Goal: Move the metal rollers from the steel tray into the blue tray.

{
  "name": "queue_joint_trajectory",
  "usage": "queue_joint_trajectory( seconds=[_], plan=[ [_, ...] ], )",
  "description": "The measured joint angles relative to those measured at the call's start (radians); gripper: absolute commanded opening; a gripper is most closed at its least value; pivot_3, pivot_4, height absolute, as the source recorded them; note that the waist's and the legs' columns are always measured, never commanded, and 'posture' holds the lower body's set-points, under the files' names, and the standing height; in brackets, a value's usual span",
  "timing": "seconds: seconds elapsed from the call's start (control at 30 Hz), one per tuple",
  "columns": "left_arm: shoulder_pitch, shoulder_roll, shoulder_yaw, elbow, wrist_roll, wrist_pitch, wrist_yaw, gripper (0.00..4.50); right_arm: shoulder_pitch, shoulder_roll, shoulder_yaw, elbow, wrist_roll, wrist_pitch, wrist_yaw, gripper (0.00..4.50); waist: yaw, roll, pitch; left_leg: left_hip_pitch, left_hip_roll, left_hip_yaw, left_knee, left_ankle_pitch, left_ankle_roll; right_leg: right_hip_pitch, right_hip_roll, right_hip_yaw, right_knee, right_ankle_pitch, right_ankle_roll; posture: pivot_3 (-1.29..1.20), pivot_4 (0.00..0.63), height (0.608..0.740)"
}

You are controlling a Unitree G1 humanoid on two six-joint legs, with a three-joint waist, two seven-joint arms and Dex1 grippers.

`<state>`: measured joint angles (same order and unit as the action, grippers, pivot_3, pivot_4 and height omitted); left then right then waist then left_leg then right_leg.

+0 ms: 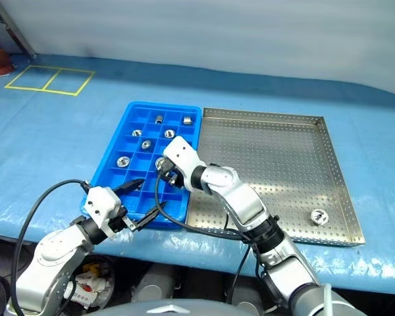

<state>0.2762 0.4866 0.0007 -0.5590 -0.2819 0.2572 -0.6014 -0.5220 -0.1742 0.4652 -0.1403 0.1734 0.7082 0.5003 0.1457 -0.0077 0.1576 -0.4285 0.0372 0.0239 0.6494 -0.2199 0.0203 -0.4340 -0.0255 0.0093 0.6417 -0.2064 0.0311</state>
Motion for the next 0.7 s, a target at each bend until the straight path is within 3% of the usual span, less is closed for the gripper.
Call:
queue_joint_trajectory(
  seconds=[0.2,0.47,0.7],
  plan=[
    [-0.015,0.004,-0.002,0.0,-0.01,0.002,-0.012,4.5,0.021,-0.056,0.003,-0.043,-0.022,0.057,0.006,1.72,0.006,0.0,0.0,-0.002,-0.001,0.001,0.0,0.0,0.0,-0.002,0.0,0.0,0.0,0.0,0.0,0.38,0.15,0.74],
    [-0.041,0.005,-0.021,0.0,-0.012,0.004,-0.023,4.5,0.031,-0.066,0.005,-0.077,-0.033,0.087,0.018,4.31,0.004,0.0,0.0,-0.002,-0.001,0.003,0.0,0.0,0.0,-0.002,0.001,-0.001,0.0,0.0,-0.001,0.36,0.15,0.74],
    [-0.059,0.008,-0.027,0.001,-0.013,0.019,-0.038,4.5,0.05,-0.061,-0.009,-0.092,-0.039,0.086,0.002,4.47,0.004,0.0,0.0,-0.002,-0.001,0.003,0.0,0.0,0.0,-0.001,0.001,-0.001,0.0,0.0,-0.001,0.34,0.15,0.74]
  ],
)
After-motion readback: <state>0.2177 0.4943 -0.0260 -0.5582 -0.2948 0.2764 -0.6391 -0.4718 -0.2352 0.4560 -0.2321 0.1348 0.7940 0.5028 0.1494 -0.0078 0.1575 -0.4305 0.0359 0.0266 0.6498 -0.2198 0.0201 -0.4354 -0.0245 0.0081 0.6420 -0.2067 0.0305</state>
